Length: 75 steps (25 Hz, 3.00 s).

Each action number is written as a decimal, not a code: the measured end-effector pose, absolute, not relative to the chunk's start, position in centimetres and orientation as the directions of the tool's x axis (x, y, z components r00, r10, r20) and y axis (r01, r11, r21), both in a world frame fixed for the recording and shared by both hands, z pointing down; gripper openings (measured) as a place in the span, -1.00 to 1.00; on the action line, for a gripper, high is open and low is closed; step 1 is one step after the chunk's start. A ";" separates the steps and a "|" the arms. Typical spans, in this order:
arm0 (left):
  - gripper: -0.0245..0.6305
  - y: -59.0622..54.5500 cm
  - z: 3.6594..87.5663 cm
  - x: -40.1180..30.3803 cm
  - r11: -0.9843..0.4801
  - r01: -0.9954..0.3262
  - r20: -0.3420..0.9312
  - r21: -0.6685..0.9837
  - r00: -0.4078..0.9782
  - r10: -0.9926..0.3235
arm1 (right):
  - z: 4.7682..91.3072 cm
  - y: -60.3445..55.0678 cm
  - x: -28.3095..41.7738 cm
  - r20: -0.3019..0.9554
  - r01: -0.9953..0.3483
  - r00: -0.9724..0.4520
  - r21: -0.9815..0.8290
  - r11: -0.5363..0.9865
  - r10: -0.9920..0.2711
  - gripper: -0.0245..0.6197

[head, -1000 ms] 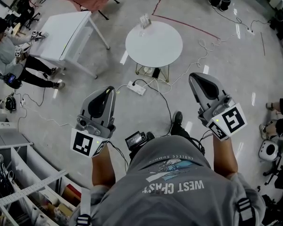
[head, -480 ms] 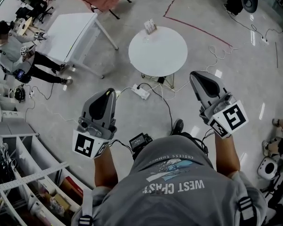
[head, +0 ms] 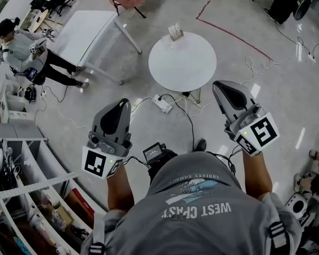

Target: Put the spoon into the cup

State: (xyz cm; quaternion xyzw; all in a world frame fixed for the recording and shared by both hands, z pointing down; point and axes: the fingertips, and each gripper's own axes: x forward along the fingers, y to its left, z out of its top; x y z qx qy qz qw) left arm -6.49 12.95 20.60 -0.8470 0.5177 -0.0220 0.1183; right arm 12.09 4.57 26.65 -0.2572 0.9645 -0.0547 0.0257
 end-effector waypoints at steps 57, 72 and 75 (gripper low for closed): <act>-0.92 -10.4 22.9 -12.5 -0.495 -0.862 -0.109 -0.111 0.505 -0.856 | 27.1 -16.7 5.1 0.055 -0.516 -0.857 -0.107 0.850 -0.513 -0.92; -0.92 -11.6 23.9 -13.1 -0.449 -0.886 -0.103 -0.117 0.460 -0.882 | 28.6 -17.2 4.1 0.063 -0.461 -0.887 -0.121 0.879 -0.457 -0.92; -0.92 -12.3 24.3 -13.3 -0.477 -0.872 -0.097 -0.110 0.487 -0.868 | 28.4 -17.2 4.3 0.070 -0.488 -0.873 -0.118 0.865 -0.483 -0.92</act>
